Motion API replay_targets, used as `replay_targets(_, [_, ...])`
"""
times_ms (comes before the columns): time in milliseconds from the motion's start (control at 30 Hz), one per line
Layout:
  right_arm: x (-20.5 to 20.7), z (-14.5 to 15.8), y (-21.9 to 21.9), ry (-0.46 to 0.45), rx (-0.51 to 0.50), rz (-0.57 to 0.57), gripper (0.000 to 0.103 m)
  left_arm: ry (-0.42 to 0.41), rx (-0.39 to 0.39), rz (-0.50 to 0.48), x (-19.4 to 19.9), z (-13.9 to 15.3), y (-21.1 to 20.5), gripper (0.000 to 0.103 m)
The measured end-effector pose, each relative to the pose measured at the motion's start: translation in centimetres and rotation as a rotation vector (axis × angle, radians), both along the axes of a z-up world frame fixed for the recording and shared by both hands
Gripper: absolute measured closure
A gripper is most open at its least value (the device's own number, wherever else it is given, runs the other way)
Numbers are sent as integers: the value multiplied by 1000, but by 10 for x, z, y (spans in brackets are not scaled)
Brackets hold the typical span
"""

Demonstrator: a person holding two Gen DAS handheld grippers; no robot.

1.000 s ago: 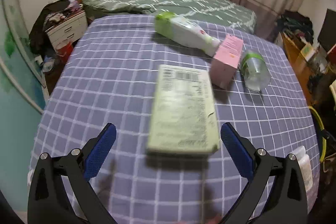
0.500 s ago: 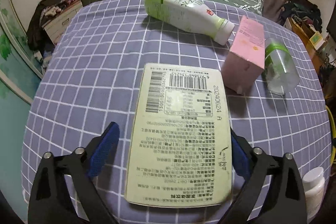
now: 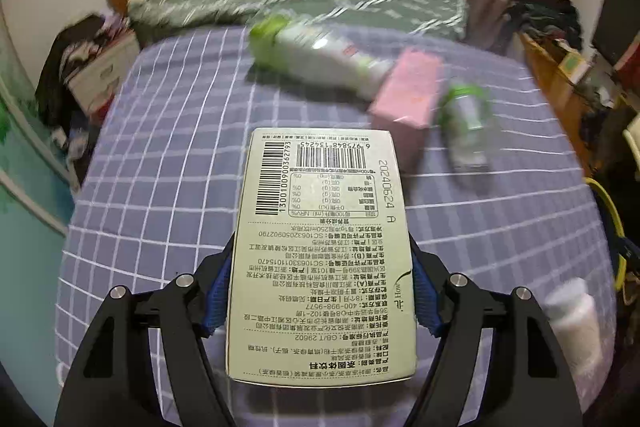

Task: Collect trash
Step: 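Carry the green box into the bin and open the left gripper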

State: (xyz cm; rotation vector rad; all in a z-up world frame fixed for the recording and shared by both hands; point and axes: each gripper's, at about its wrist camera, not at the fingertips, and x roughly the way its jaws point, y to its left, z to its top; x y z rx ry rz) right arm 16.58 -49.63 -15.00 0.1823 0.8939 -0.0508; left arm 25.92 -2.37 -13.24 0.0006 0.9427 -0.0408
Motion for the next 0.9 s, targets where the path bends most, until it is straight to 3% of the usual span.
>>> replay_targets(200, [-21,10,-16,-38,14,-48,54,-107,-23,-171,-30,56,-59,32])
replay_targets(500, [-60,14,-50,-64,-4,-131,50,-102,-77,-483,-41,91,-191,31])
replay_targets(700, [-92,10,-68,-68,-22,-178,50,-46,-99,-657,-40,88,-292,31])
replay_targets(900, [-112,8,-82,-75,-16,-197,50,39,-79,-781,-35,61,-383,31])
